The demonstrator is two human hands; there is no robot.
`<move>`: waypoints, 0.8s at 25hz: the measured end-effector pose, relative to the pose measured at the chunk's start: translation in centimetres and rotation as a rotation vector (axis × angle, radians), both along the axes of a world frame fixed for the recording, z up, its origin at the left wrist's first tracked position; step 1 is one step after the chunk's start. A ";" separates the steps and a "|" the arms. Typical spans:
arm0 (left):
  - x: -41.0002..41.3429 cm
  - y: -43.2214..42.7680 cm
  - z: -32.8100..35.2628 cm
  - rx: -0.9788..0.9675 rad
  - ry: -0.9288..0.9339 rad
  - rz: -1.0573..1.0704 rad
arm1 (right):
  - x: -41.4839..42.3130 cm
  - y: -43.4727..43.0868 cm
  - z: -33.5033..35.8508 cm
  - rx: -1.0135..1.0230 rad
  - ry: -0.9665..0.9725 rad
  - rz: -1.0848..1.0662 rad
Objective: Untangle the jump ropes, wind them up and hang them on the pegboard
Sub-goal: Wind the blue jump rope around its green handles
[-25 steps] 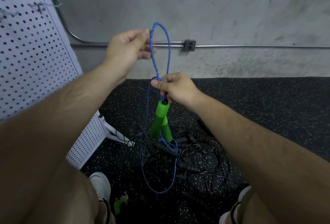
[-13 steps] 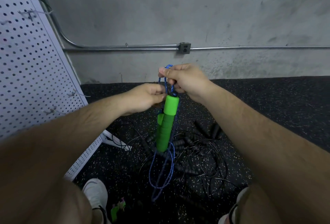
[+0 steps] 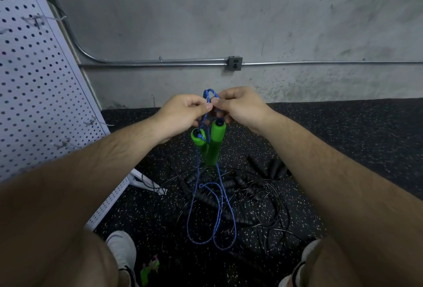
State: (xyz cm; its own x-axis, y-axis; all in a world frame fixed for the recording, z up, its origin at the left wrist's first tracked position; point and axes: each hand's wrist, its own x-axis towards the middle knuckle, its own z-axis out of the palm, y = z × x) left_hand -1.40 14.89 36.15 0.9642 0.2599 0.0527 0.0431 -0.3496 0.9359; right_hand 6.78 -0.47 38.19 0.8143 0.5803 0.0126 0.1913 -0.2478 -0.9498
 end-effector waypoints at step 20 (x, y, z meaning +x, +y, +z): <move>-0.1 0.3 2.0 -0.224 -0.112 0.193 | -2.7 0.3 -1.9 -0.009 0.029 0.047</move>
State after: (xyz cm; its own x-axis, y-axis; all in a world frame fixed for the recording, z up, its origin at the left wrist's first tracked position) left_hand -1.49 15.23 38.12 0.8873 0.4547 0.0766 -0.0194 -0.1293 0.9914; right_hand 4.09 -0.12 36.28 0.7860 0.6180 -0.0155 0.1757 -0.2474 -0.9528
